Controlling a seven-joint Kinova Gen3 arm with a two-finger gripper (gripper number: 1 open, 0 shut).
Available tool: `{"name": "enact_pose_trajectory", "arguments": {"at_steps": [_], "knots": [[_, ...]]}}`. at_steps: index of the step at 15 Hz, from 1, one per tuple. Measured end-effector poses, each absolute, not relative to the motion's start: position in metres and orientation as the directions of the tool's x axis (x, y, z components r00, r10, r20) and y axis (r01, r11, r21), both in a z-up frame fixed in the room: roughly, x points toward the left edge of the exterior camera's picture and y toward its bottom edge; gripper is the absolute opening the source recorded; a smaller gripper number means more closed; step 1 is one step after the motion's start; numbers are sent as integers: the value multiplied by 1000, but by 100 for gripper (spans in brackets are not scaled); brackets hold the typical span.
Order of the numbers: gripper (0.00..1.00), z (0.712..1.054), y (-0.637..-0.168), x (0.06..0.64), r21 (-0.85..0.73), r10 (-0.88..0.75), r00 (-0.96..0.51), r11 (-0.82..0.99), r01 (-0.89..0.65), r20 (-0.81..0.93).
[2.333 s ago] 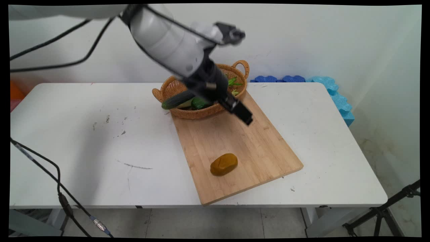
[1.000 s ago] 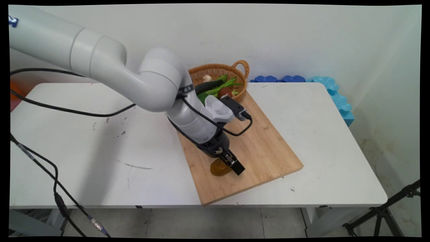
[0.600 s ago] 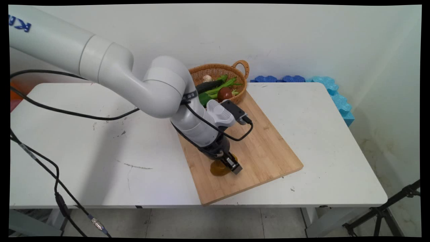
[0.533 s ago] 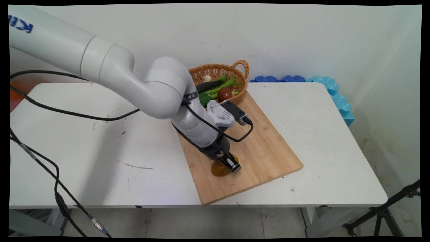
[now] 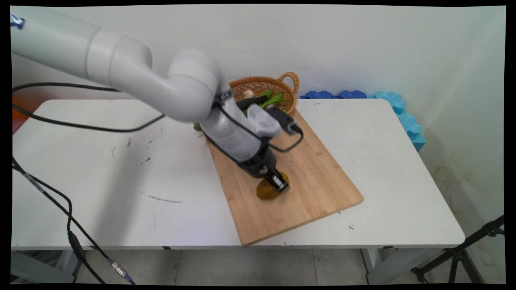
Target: Place the picked object in the vegetable basket
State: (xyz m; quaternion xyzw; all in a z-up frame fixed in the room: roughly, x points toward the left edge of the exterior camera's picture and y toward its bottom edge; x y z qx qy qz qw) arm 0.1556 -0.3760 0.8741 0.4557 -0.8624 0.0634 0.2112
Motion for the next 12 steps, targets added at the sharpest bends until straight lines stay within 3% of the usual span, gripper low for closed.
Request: {"name": "enact_pose_trajectory", "arguments": {"at_steps": [12], "knots": [[0,982,-433,235,87,-742,-457,563,-822,490]]}}
